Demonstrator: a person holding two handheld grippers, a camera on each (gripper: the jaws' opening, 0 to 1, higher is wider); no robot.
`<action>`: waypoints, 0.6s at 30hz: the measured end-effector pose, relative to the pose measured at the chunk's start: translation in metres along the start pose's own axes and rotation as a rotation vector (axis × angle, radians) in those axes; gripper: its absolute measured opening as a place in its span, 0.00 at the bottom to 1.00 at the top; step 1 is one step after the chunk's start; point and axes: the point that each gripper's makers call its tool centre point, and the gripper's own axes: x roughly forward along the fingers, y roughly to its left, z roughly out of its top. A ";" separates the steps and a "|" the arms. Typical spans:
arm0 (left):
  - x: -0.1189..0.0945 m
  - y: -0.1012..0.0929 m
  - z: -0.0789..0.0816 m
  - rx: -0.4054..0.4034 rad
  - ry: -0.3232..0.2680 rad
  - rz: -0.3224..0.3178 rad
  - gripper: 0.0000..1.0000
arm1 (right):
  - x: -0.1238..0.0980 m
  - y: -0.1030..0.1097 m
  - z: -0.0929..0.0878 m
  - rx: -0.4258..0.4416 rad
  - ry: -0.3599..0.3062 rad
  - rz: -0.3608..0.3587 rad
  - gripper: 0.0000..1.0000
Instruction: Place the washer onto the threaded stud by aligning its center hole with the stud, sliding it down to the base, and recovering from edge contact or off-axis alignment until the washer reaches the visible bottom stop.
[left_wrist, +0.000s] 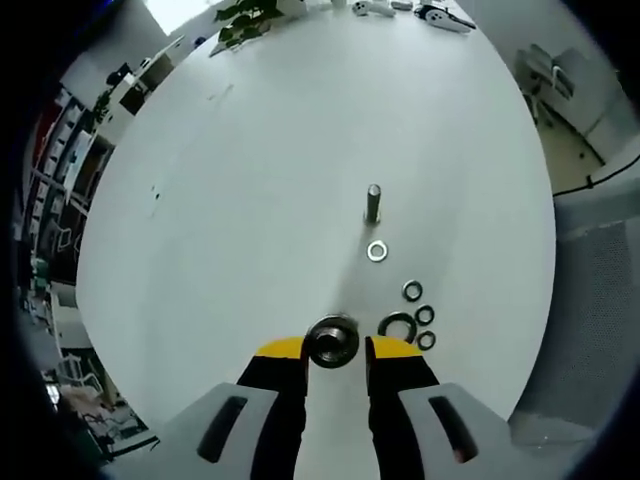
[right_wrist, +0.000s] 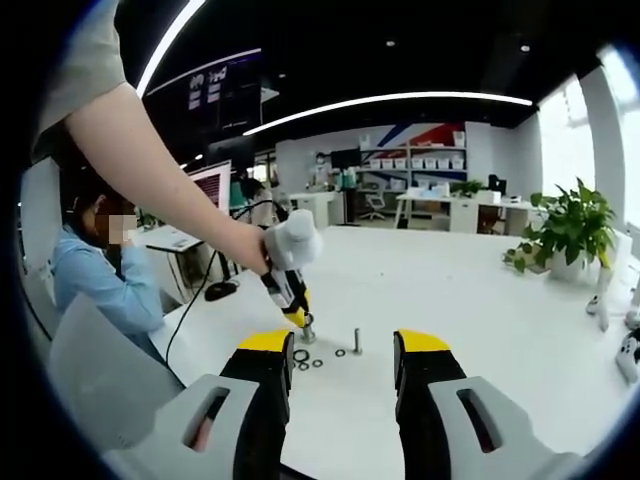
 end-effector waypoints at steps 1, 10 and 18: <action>0.000 -0.002 0.000 -0.017 -0.005 -0.006 0.20 | 0.000 0.000 0.000 0.001 0.000 0.000 0.43; -0.001 0.000 0.001 -0.004 -0.016 0.011 0.20 | 0.000 0.000 0.000 -0.002 -0.001 -0.002 0.43; -0.018 0.007 0.015 -0.063 -0.114 0.045 0.20 | 0.000 0.000 0.000 -0.005 0.001 -0.003 0.43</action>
